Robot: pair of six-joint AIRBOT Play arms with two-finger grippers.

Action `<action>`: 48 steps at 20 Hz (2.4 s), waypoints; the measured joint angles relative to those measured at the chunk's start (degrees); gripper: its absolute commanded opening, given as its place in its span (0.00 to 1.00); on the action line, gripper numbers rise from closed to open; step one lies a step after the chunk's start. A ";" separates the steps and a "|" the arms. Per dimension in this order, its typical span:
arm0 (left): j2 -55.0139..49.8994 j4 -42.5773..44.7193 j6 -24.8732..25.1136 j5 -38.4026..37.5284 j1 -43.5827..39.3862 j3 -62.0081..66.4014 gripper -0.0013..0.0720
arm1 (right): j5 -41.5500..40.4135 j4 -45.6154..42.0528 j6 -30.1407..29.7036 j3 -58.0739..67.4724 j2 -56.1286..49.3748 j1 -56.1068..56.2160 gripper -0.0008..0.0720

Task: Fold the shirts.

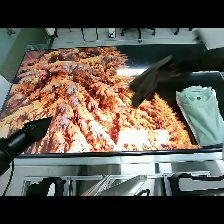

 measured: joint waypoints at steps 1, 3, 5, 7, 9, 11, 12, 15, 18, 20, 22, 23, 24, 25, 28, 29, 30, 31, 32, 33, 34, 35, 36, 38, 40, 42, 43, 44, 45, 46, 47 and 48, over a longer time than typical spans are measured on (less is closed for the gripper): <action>-0.76 0.00 -0.17 -0.15 0.00 0.00 0.04 | -0.15 0.02 0.55 2.23 0.20 -3.61 0.04; -2.56 -0.04 -0.42 -0.17 0.00 0.00 0.04 | -0.09 0.02 1.40 5.40 0.37 -11.32 0.04; -4.35 -0.07 -0.55 -0.17 0.00 0.00 0.04 | 0.09 0.02 1.81 7.04 0.26 -18.62 0.04; -5.79 -0.15 -0.57 -0.20 0.00 0.00 0.04 | -0.70 0.00 2.03 7.87 -0.22 -24.70 0.04; -6.86 -0.15 -0.59 -0.20 0.00 0.00 0.04 | -1.95 0.00 2.03 8.31 -0.79 -29.14 0.04; -7.37 -0.15 -0.85 -0.37 0.00 0.00 0.04 | -3.58 0.11 1.09 8.52 -1.22 -31.87 0.04; -7.37 -0.15 -0.98 -0.61 0.00 -0.02 0.04 | -4.44 0.15 0.42 8.59 -1.33 -32.63 0.04; -6.19 -0.15 -1.33 -2.27 0.00 -0.02 0.04 | -7.56 0.17 -0.13 8.70 -0.87 -33.97 0.04; -4.20 -0.15 -1.55 -3.43 0.00 0.00 0.04 | -10.71 -0.57 2.78 8.70 1.38 -34.64 0.04; -3.30 -0.15 -1.66 -3.65 0.00 0.00 0.04 | -13.38 -3.78 6.34 8.22 3.80 -34.86 0.04; -2.78 -0.15 -1.66 -3.61 0.00 -0.02 0.04 | -15.93 -8.13 10.34 6.21 7.10 -34.97 0.04; -2.62 -0.15 -1.66 -3.58 0.00 -0.02 0.04 | -16.76 -10.16 12.04 4.52 8.94 -35.01 0.04; -2.51 -0.13 -1.64 -3.54 0.00 -0.02 0.04 | -17.42 -12.33 13.62 2.05 11.08 -35.04 0.04; -2.43 -0.13 -1.42 -3.43 0.00 -0.02 0.04 | -17.90 -14.34 15.02 -0.83 13.18 -35.04 0.04; -2.32 -0.09 -0.48 -2.99 0.00 -0.02 0.04 | -17.92 -19.69 18.47 -12.17 19.87 -35.04 0.04; -2.29 -0.07 -0.28 -2.80 0.00 -0.02 0.04 | -17.25 -21.31 19.39 -16.02 21.88 -35.04 0.04; -2.27 -0.04 0.02 -2.62 0.00 -0.02 0.04 | -16.39 -22.95 20.13 -19.80 23.71 -35.04 0.04; -2.27 -0.02 0.13 -2.40 0.00 -0.02 0.04 | -15.58 -24.46 20.96 -23.04 25.14 -35.04 0.04; -2.27 -0.02 0.39 -2.16 0.00 -0.02 0.04 | -14.84 -25.88 21.59 -26.10 26.27 -35.04 0.05; -2.27 -0.02 0.52 -1.86 0.00 -0.02 0.04 | -14.32 -26.99 22.03 -28.41 27.04 -35.04 0.14; -2.27 -0.02 0.55 -1.53 0.00 -0.02 0.04 | -14.01 -27.82 22.40 -30.51 27.61 -35.04 0.52; -2.27 -0.02 0.57 -1.22 0.00 -0.02 0.04 | -14.01 -28.57 22.60 -32.11 28.02 -35.04 0.86; -2.27 -0.02 0.76 -1.11 0.00 -0.02 0.04 | -13.97 -29.07 23.06 -33.24 28.28 -35.04 0.94; -2.27 -0.02 0.98 -0.76 0.00 -0.02 0.04 | -14.34 -29.70 23.93 -34.36 28.59 -35.08 0.94; -2.27 -0.02 0.98 -0.57 0.00 0.00 0.04 | -15.30 -30.10 24.52 -34.12 28.76 -35.08 0.91; -2.29 -0.02 0.98 -0.33 0.00 -0.02 0.04 | -15.67 -28.96 24.83 -32.20 28.87 -35.08 0.52; -2.45 -0.02 0.98 -0.31 0.00 0.00 0.04 | -15.69 -27.21 24.79 -30.97 28.94 -35.04 0.15; -2.82 -0.02 1.01 -0.26 0.00 0.00 0.04 | -15.28 -24.72 24.24 -29.97 29.07 -34.84 0.04; -3.41 -0.02 1.03 -0.22 -0.02 0.00 0.04 | -14.43 -21.33 23.02 -29.20 29.35 -34.34 0.04; -4.20 -0.02 1.03 0.07 -0.02 -0.02 0.04 | -13.51 -18.08 21.40 -28.72 29.81 -33.48 0.04; -5.09 -0.02 1.07 0.17 -0.02 -0.02 0.04 | -12.52 -14.99 19.52 -28.30 30.51 -32.00 0.04; -6.10 -0.07 1.11 0.33 -0.02 0.00 0.04 | -11.63 -12.85 17.79 -28.13 31.39 -30.01 0.04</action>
